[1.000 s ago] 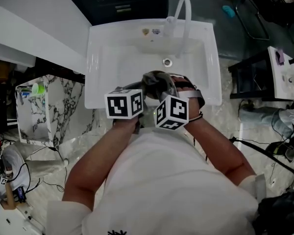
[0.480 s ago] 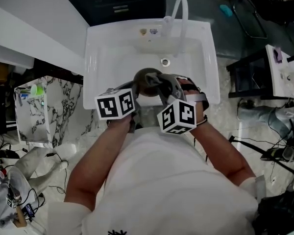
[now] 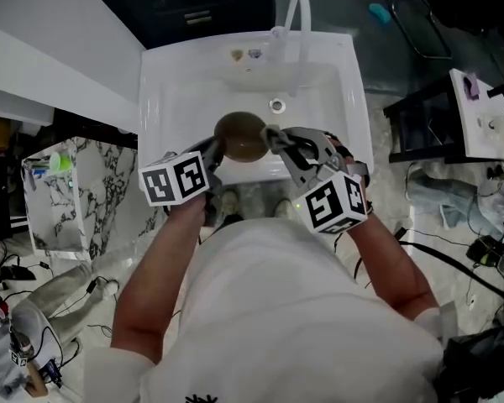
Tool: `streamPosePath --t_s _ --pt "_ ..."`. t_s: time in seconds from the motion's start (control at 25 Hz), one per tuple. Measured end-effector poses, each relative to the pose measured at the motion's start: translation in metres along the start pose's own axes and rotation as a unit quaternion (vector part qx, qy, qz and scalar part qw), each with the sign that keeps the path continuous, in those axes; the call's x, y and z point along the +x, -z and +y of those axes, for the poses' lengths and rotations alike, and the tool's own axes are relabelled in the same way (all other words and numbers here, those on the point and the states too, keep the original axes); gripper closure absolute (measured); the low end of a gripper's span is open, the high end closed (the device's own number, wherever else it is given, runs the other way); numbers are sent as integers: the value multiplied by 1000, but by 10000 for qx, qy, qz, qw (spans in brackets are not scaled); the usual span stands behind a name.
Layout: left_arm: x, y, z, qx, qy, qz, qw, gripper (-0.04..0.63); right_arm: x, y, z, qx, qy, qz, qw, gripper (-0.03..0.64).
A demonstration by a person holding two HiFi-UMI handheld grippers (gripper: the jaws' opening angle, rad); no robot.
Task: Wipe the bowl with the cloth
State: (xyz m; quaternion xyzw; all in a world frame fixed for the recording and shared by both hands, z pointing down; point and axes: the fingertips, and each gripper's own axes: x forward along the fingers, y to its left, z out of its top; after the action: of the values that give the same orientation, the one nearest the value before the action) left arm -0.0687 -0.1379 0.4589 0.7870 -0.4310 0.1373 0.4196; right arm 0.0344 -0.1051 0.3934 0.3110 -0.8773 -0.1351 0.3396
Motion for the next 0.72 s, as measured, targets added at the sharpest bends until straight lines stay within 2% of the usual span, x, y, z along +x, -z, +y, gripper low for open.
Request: streamPosePath --t_s 0.16,0.36,0.72 --pt "-2 2 -6 10 553 58 9984 577 -6 5 -4 206 -153 -142 9996 571" --pt "-7 -1 -21 117 1268 85 9918 578 -12 -5 -3 366 -511 -515 9967 571" --pt "-12 6 -39 638 1889 434 9790 577 -20 -27 -4 75 -898 -751 9931 571"
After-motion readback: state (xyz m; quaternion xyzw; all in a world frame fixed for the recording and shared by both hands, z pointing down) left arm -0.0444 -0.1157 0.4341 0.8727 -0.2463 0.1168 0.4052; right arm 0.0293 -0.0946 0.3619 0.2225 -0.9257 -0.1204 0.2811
